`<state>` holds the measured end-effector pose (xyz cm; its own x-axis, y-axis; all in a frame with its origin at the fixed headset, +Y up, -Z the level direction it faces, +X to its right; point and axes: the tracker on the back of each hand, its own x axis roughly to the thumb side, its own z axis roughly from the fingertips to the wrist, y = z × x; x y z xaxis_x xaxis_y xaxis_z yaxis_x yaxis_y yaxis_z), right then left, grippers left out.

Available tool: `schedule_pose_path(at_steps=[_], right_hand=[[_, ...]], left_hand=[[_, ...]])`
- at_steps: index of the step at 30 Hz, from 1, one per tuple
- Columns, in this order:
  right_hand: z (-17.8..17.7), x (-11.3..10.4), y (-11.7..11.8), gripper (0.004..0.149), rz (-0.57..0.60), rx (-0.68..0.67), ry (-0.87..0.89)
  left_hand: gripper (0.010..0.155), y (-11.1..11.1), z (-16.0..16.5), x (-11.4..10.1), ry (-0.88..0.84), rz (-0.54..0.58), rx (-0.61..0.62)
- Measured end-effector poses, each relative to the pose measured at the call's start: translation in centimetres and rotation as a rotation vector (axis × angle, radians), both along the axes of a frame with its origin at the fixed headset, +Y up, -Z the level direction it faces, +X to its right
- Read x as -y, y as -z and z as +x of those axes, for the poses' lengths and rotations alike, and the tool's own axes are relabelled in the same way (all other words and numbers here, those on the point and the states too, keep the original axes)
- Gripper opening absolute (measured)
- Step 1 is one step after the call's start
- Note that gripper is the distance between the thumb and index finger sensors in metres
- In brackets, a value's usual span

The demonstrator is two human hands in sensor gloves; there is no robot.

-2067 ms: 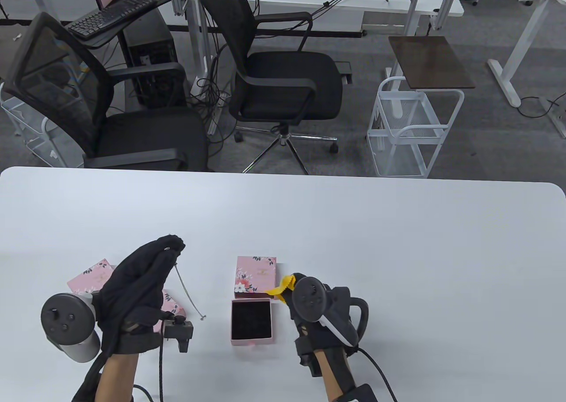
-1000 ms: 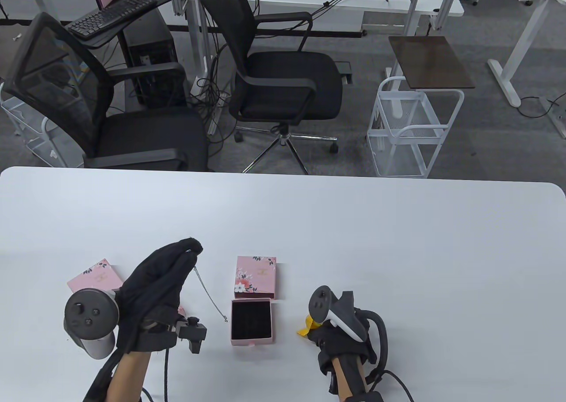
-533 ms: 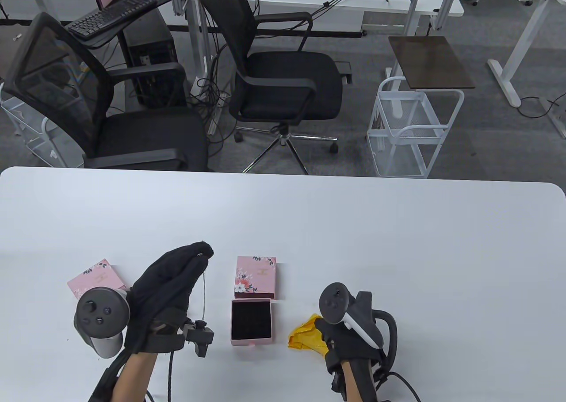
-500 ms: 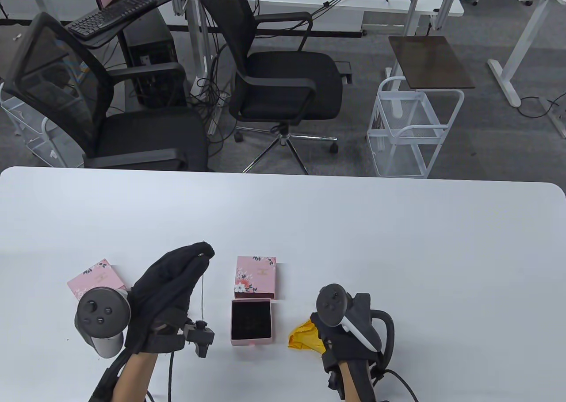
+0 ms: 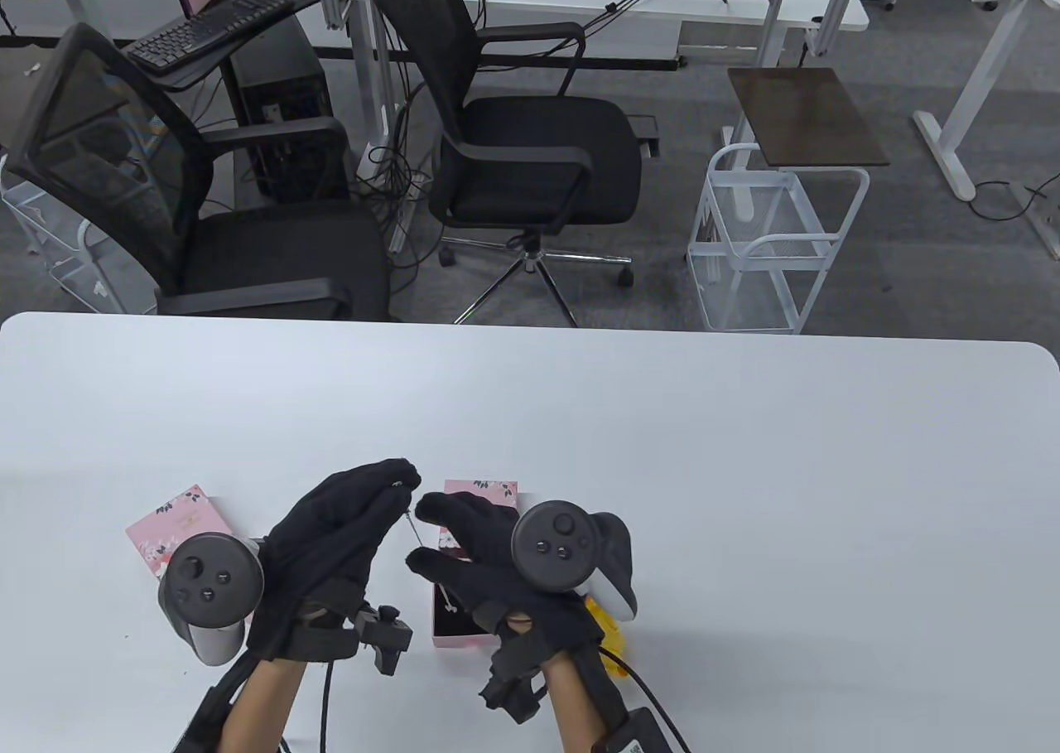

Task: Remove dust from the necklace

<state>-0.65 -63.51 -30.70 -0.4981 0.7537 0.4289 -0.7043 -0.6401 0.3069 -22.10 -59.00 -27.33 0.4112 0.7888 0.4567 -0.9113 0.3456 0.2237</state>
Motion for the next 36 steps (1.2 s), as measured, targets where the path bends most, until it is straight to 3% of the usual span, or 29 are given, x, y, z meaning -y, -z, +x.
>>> schedule_pose_path(at_steps=[3,18,24,28,36], right_hand=[[-0.6,1.4,0.7,0.037,-0.046,-0.028,0.005],[6.7,2.4,2.7,0.035,-0.116,0.207,0.112],[9.4,2.3,2.8,0.036,-0.130,0.251,0.271],[10.0,1.8,2.4,0.036,-0.089,0.321,0.312],[9.3,-0.8,0.9,0.036,0.040,0.338,0.373]], left_hand=[[0.036,0.0,-0.2,-0.1,-0.005,-0.002,-0.004],[0.036,-0.1,-5.3,-0.6,-0.151,0.000,-0.133],[0.036,0.4,-6.5,-0.1,-0.162,-0.021,-0.177],[0.036,0.9,-6.0,0.3,-0.099,-0.048,-0.187],[0.036,3.0,-2.3,2.3,0.252,-0.203,-0.122]])
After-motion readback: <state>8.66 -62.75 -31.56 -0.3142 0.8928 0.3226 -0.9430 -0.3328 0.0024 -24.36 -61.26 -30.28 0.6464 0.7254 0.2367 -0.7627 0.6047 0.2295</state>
